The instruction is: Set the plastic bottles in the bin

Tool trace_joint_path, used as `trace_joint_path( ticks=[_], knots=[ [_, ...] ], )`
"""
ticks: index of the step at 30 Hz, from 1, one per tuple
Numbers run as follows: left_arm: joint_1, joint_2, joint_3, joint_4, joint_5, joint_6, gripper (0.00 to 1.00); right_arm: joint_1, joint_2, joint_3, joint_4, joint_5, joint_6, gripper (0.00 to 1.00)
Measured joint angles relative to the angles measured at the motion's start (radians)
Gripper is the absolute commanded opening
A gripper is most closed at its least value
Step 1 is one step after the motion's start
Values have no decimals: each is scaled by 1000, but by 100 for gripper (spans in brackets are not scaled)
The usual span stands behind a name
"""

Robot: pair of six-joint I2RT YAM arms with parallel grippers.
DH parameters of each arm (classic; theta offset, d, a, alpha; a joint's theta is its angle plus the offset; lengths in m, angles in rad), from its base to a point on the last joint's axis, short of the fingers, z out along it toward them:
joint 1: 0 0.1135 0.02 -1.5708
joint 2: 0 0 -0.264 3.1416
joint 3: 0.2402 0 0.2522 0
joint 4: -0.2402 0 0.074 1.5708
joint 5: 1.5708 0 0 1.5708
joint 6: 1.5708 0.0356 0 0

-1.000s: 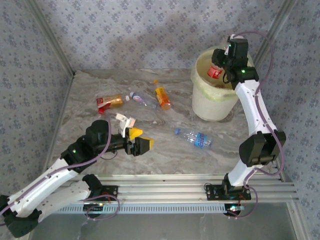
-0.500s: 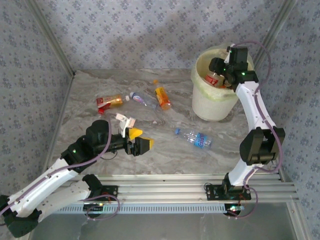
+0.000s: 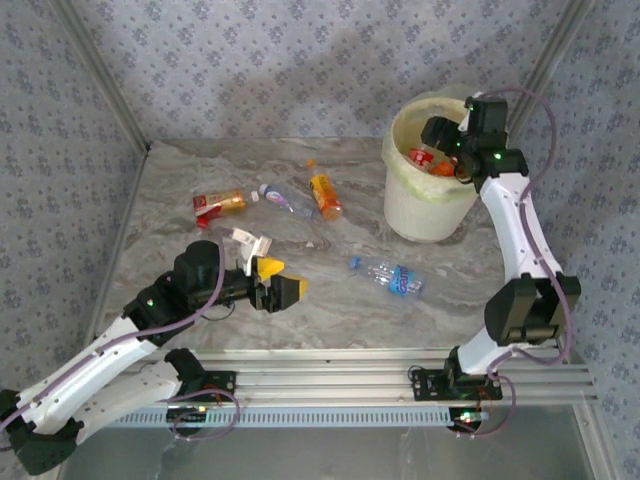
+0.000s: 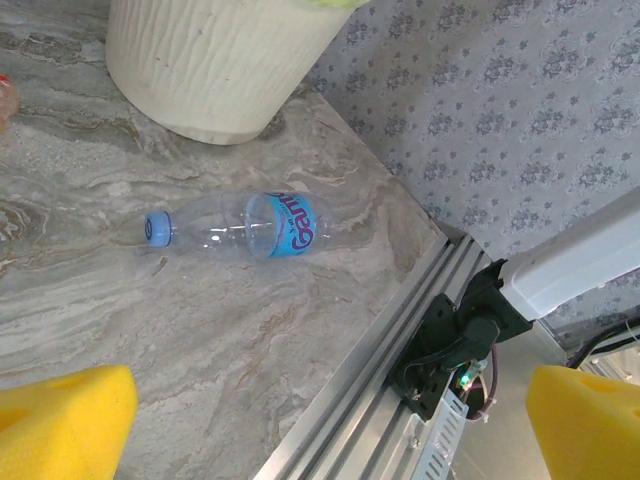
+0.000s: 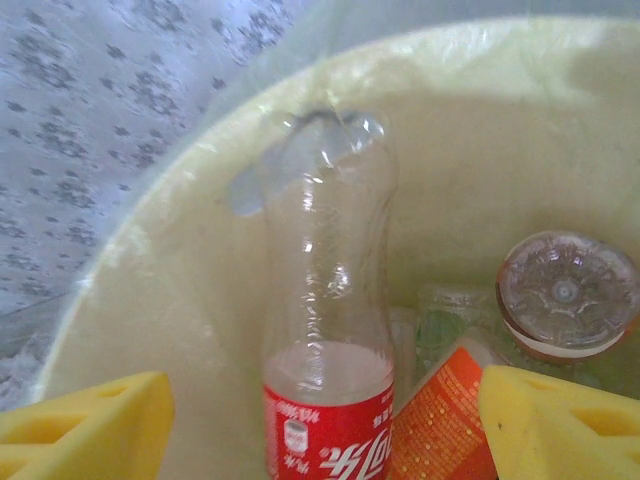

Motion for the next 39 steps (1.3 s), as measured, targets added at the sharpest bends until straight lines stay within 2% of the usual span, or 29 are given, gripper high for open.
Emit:
trace_joint_path(
  ticks=[8, 10, 20, 25, 29, 39],
  knots=[
    [0, 0, 0, -24, -11, 2, 99, 9, -240, -95, -34, -16, -57, 86],
    [0, 0, 0, -31, -11, 5, 100, 22, -310, -142, -48, -27, -75, 89],
    [0, -8, 15, -112, 21, 112, 100, 188, -627, -385, -181, -62, -116, 92],
    [0, -12, 42, -142, 26, 154, 100, 329, -658, -509, -251, -48, -115, 94],
    [0, -24, 43, -150, -3, 163, 100, 423, -610, -587, -300, -18, -112, 95],
    [0, -43, 43, -149, -79, 162, 100, 482, -462, -612, -340, 20, -124, 100]
  ],
)
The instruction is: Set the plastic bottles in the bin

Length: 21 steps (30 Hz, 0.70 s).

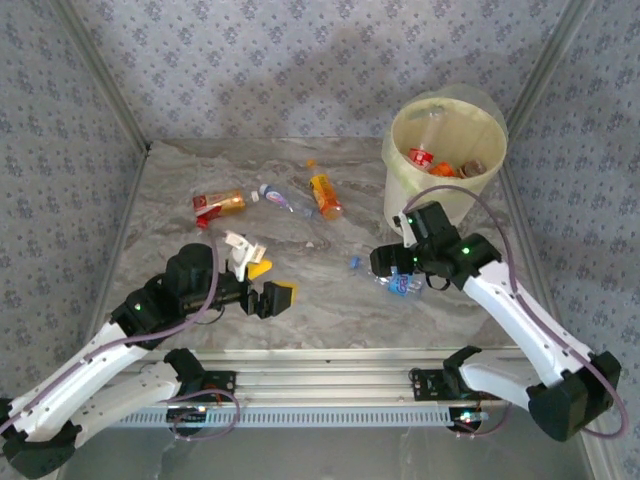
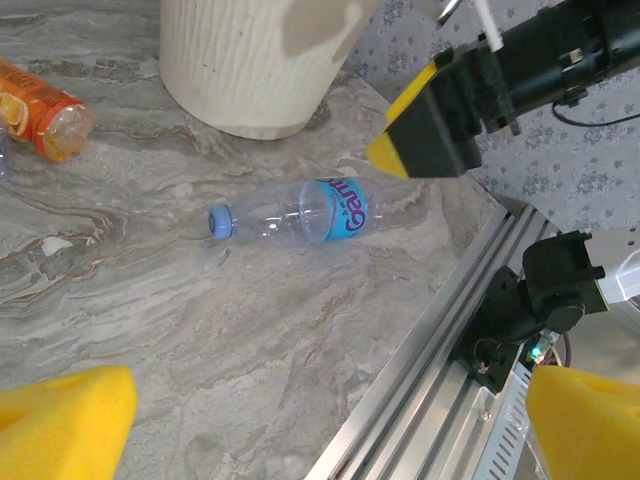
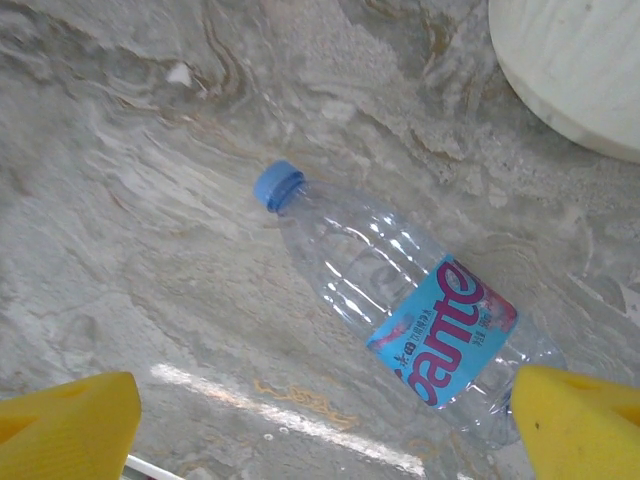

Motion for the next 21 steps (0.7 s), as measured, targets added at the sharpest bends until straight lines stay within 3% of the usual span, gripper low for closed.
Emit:
trace_joint_path(
  ticks=[21],
  knots=[
    [0, 17, 0, 7, -7, -7, 100, 47, 349, 9, 2, 95, -104, 100]
  ],
)
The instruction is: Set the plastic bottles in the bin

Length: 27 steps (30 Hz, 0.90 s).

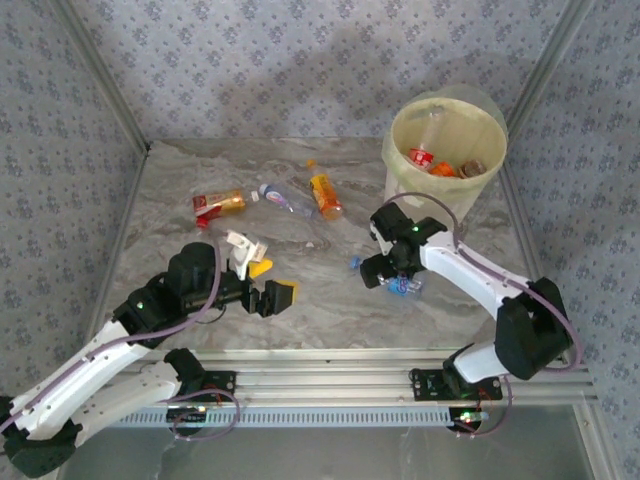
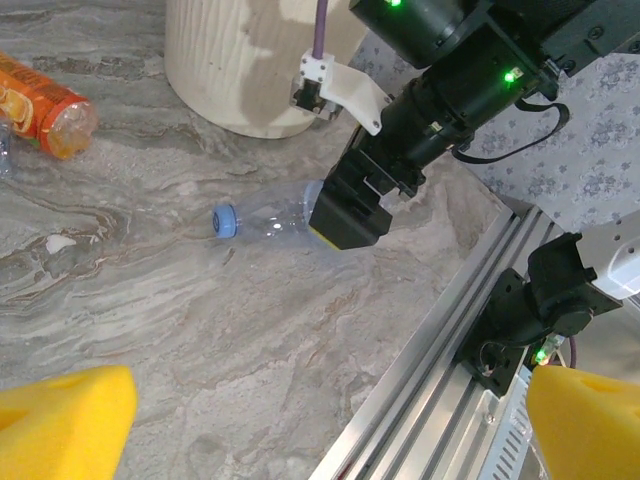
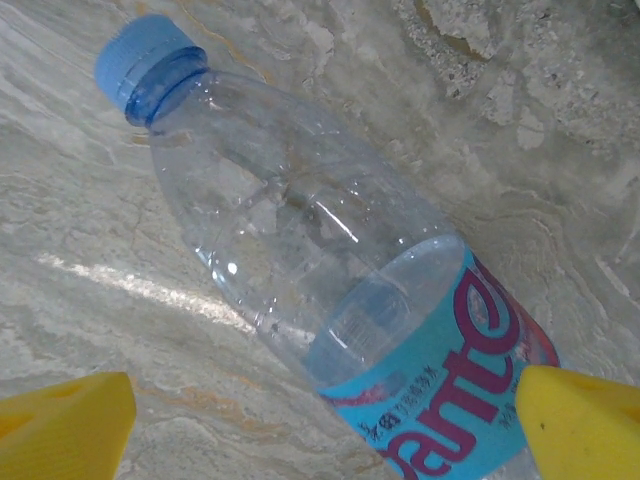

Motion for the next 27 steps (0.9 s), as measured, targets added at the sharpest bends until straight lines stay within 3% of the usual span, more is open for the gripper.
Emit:
trace_joint_path(
  ticks=[19, 27],
  knots=[
    [0, 2, -35, 22, 0, -15, 100, 110, 173, 35, -4, 77, 4, 97],
    [0, -2, -43, 24, 0, -15, 100, 130, 235, 36, 16, 89, 39, 87]
  ],
)
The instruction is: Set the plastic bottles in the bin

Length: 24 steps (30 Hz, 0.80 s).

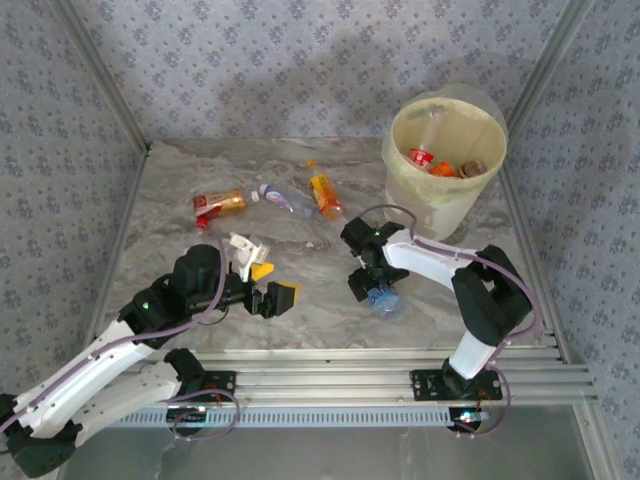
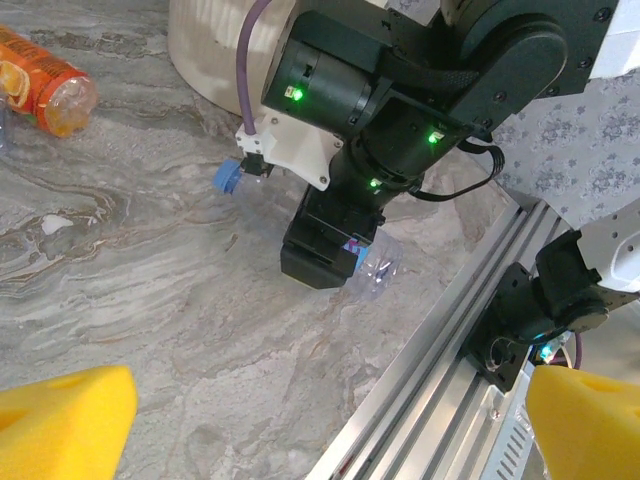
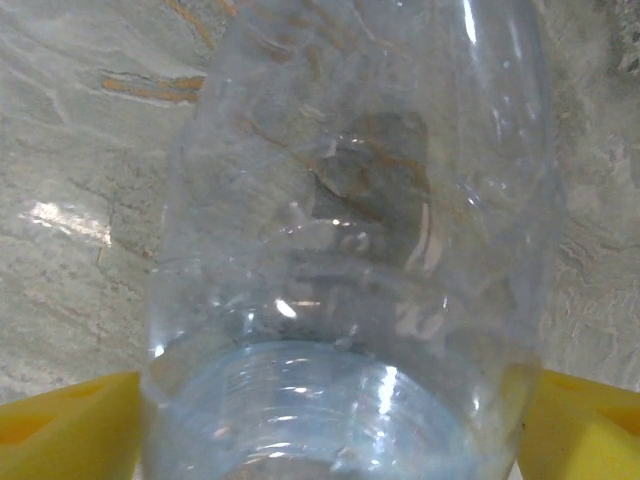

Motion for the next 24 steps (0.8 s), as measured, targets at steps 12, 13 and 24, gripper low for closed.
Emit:
trace_joint_path(
  ticks=[12, 13, 24],
  knots=[
    [0, -15, -5, 0, 0, -1, 100, 10, 11, 5, 40, 12, 41, 72],
    [0, -15, -5, 0, 0, -1, 100, 11, 11, 6, 42, 13, 44, 71],
    [0, -15, -5, 10, 0, -9, 100, 39, -141, 67, 38, 20, 45, 68]
  ],
)
